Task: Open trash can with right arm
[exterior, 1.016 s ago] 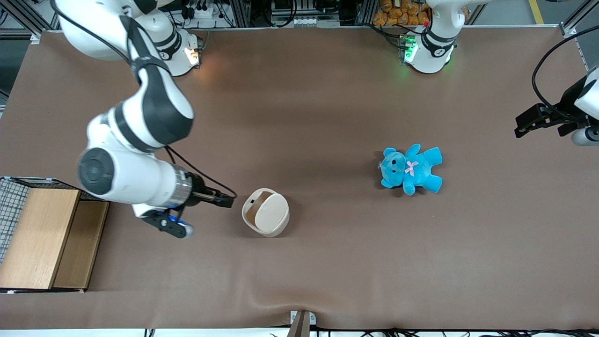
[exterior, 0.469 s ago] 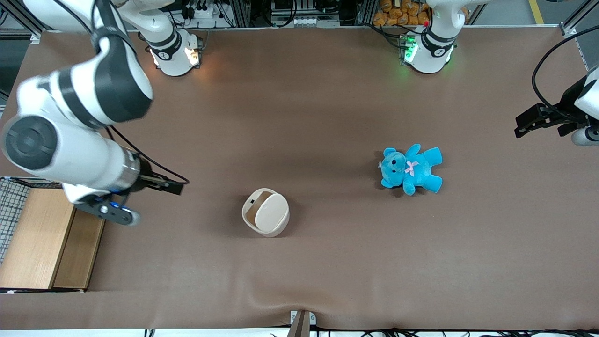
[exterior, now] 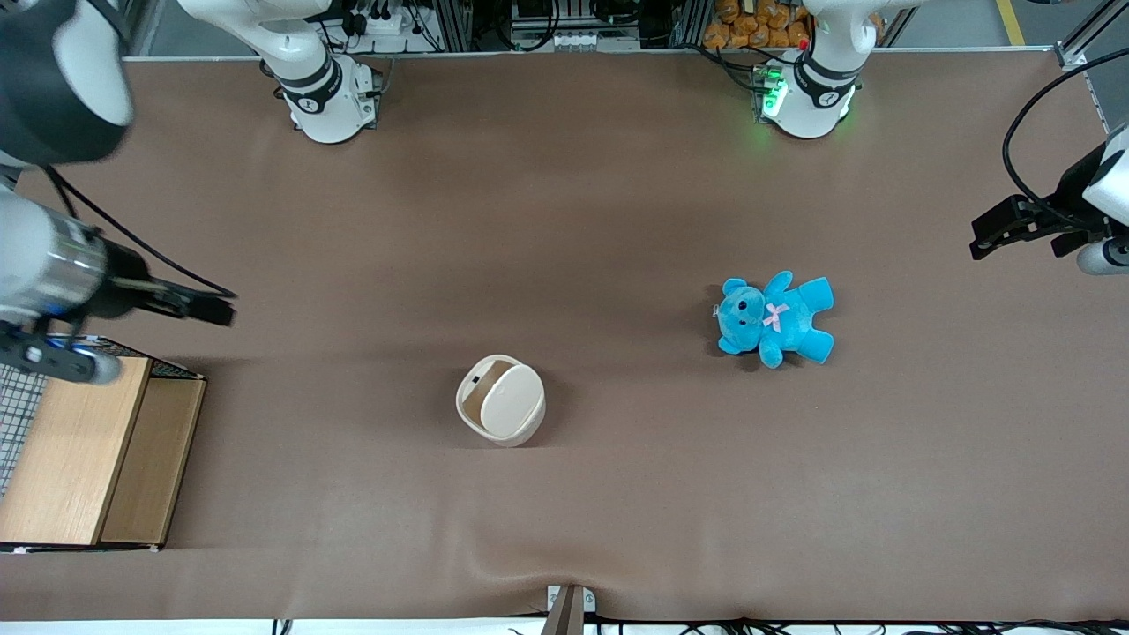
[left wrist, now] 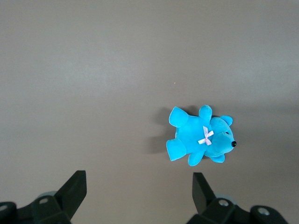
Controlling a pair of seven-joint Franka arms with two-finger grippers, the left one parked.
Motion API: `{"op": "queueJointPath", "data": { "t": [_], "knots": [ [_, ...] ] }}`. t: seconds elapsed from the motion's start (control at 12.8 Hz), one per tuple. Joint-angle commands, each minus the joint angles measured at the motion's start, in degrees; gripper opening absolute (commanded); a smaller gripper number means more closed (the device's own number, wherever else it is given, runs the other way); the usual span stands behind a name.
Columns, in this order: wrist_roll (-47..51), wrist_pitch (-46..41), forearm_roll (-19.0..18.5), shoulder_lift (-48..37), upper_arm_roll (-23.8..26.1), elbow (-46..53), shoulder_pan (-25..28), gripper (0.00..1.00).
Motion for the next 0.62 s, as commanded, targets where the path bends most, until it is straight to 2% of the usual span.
{"op": "queueJointPath", "data": {
  "t": [0.0,0.23,0.55],
  "knots": [
    [-3.41,0.50,-1.36,-6.44,1.06,-7.89,-1.61,1.00],
    [-12.35,0.59,-1.45,-11.46,-3.66,-13.01,-1.61,1.00],
    [-24.94,-0.28,-1.37,-13.58,-10.53,-14.43,-2.13,1.00]
  ]
}}
